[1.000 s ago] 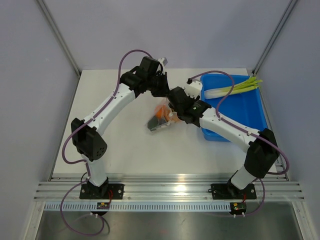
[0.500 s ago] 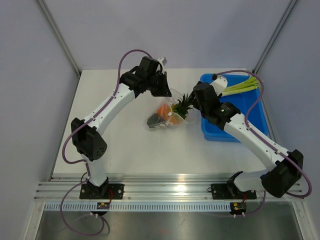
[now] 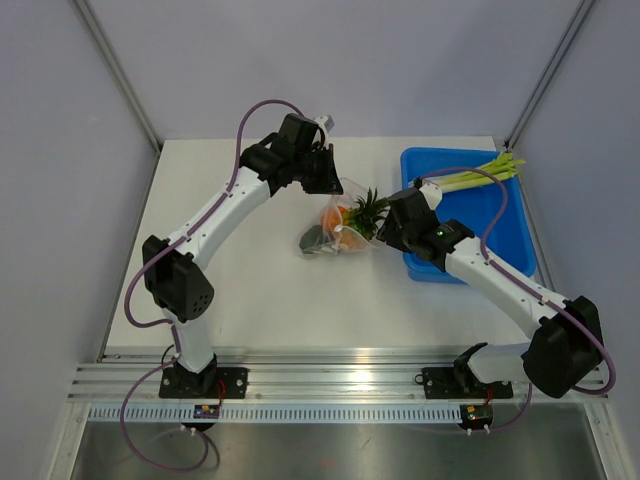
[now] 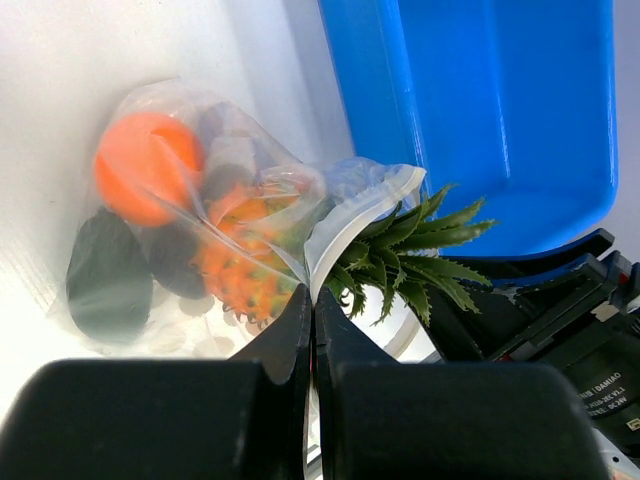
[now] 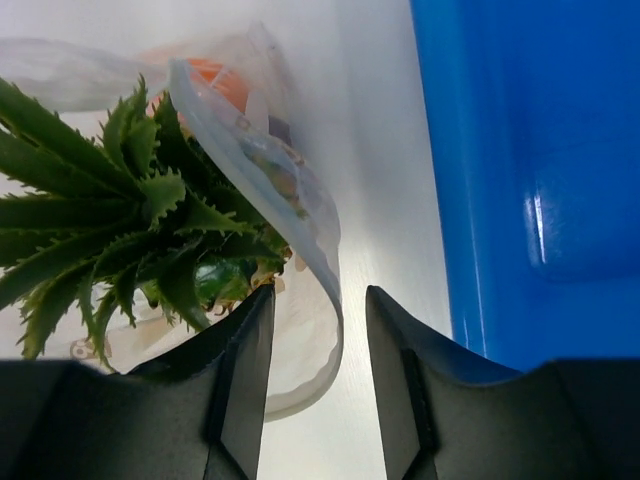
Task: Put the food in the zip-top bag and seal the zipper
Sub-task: Adjust the zipper food storage bag at the center of the board.
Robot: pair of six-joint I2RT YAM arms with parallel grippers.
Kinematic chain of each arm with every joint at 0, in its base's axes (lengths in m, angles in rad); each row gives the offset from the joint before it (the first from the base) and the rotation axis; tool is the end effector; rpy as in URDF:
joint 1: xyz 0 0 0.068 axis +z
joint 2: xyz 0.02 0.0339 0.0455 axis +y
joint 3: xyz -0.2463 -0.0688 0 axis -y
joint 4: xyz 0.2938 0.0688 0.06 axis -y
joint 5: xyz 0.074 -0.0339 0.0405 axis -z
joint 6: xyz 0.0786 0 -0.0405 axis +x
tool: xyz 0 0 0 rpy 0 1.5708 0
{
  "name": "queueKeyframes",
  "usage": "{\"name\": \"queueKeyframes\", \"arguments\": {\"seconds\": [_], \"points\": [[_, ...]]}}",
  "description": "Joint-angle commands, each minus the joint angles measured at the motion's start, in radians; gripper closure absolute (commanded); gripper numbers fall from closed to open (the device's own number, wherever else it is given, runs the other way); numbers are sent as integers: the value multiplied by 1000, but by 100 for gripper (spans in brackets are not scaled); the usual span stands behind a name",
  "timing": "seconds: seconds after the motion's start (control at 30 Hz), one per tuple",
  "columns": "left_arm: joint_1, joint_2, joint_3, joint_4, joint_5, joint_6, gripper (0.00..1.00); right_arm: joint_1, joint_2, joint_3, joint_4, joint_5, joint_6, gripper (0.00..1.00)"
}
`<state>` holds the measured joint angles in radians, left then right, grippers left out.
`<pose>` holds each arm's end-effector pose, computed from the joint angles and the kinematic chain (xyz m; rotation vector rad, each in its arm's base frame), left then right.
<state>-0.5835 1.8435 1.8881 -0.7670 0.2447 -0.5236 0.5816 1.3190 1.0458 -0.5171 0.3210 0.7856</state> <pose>0.3983 -0.2858 0.3244 0.2063 2.4092 -0.8258 0.3163 0.1783 0.2250 0.3910 2.2984 0.3124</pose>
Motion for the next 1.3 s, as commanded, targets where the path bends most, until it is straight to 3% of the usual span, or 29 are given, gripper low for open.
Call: {"name": "queueKeyframes", "arguments": {"seconds": [0.0,0.1,0.2,0.23,0.33,0.6,0.73,0.9,1.1,1.27], "points": [[5,-41,3,64,13,-10,100,3,3,0,42,-43,15,52],[5,-44,2,61,8,-9,100,1,0,-3,43,-46,18,56],[8,-47,-1,60,1,-7,100,1,-10,-1,54,-48,20,74],[10,-50,-7,61,-2,-7,100,1,-12,0,63,-53,12,88],[20,-56,-9,61,-10,-9,100,1,12,63,88,-91,-20,100],[30,-99,65,20,-67,8,100,119,160,393,89,-227,-149,100],[30,-128,40,17,-102,31,100,109,137,333,114,-140,-137,100],[34,-102,-18,32,-58,24,100,-71,174,182,132,-212,-115,100],[33,-136,-43,67,-18,33,100,-94,158,200,74,-165,-192,100],[33,-133,-76,89,28,25,100,-94,141,243,39,-192,-243,64]]}}
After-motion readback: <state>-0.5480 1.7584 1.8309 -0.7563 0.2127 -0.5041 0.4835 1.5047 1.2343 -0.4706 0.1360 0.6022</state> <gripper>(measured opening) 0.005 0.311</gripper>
